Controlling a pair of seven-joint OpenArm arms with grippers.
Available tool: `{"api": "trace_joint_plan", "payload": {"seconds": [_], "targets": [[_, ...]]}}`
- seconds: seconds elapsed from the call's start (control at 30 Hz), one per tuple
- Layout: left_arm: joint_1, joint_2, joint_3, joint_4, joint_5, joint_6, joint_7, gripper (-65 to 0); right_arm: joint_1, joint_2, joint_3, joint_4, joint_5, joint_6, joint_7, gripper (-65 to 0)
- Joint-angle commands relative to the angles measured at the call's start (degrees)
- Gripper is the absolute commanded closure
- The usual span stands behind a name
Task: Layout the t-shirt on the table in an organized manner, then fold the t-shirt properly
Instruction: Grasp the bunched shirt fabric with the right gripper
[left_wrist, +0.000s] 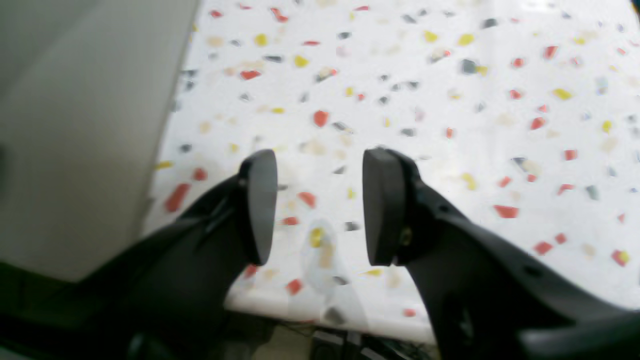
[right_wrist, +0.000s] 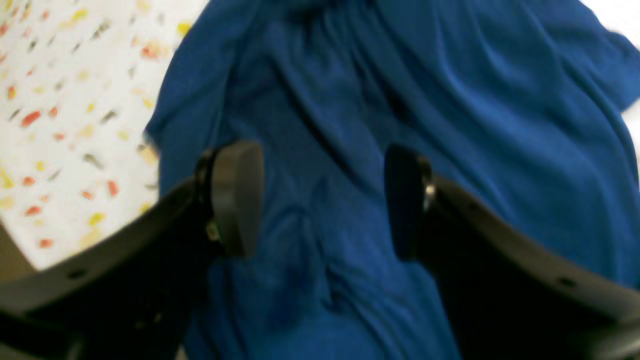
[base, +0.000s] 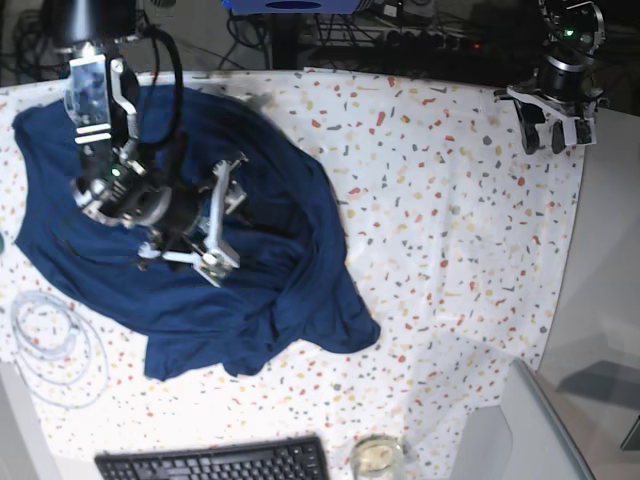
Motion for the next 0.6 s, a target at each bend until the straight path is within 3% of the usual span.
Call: {"api": "trace_joint_plan", "payload": {"seconds": [0.0, 0.23, 0.43, 0.57], "targets": [[0.3, -0.6, -0.3, 1.3, -0.7, 0.0, -1.4, -26.8, 2.2, -0.1, -2.5, -0.9, 1.1, -0.6, 1.3, -36.5], [2.4, -1.1, -7.0, 0.3, -0.8, 0.2, -1.4, -26.8, 10.1, -3.6, -16.6, -11.4, 1.1, -7.4, 1.3, -36.5], [2.4, -1.1, -12.8, -1.5, -0.7, -0.1, -1.4, -26.8, 12.0, -7.1, -19.5, -19.8, 1.1, -10.7, 1.7, -36.5], [2.4, -1.1, -14.2, -1.7, -0.7, -0.1, -1.4, -26.8, 12.3, -7.3, -19.5, -23.4, 1.1, -13.3, 5.8, -36.5]]}}
